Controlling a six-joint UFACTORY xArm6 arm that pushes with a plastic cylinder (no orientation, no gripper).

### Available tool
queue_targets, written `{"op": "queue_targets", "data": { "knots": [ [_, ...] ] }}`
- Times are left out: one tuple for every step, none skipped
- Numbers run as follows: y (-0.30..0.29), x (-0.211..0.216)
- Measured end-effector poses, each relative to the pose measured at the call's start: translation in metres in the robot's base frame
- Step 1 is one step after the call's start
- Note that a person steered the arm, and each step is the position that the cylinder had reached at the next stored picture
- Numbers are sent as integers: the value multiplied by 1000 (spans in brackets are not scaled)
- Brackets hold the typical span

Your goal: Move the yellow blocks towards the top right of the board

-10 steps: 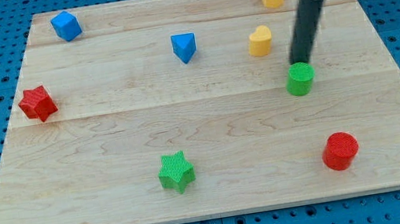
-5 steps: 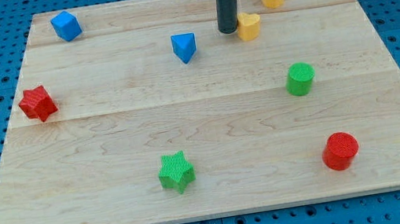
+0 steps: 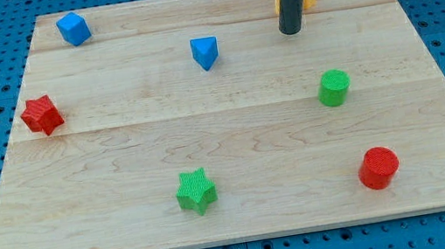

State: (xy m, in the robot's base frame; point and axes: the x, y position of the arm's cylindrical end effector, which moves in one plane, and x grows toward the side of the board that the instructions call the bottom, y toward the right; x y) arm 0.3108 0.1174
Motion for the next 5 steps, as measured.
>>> {"op": "queue_targets", "data": {
  "knots": [
    [0, 1],
    [0, 7],
    [-12, 16],
    [-56, 48],
    [-65, 6]
  ]
}}
